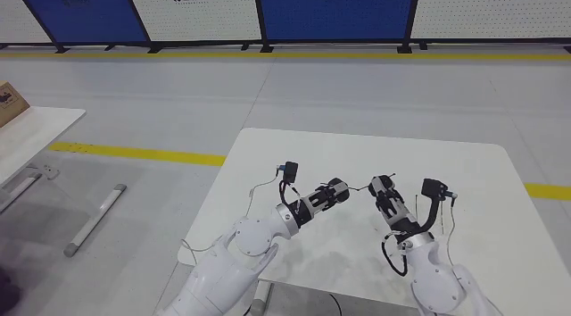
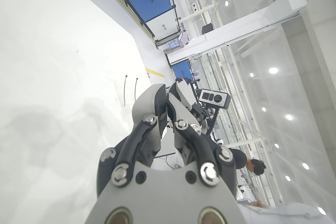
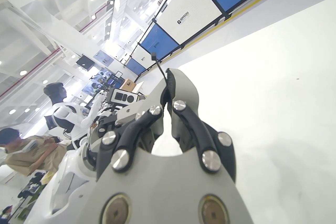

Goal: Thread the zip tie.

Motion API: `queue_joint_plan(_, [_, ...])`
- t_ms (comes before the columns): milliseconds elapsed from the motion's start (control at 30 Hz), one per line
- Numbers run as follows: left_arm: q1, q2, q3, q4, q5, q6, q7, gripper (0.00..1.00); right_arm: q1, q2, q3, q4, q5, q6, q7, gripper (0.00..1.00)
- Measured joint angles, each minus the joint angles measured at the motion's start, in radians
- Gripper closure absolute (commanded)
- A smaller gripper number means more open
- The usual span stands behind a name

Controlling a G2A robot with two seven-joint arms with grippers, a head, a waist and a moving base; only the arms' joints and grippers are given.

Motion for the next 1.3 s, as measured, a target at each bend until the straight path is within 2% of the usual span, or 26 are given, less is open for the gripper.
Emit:
queue_joint_plan(467, [0.0, 0.0, 0.0, 0.0, 0.0, 0.0, 0.0, 1.0, -0.01, -0.005, 0.009, -0.009, -0.005, -0.014, -0.007, 1.0])
queue_joint_plan(833, [0.0, 0.0, 0.0, 0.0, 0.0, 0.0, 0.0, 1.0, 0.003, -0.012, 0.0, 0.006, -0.023, -0.003, 0.012, 1.0])
queue_joint_plan(1300, [0.0, 0.0, 0.0, 0.0, 0.0, 0.0, 0.0, 1.0, -0.003, -0.02, -0.01, 0.014, 0.003, -0.006, 0.023, 1.0])
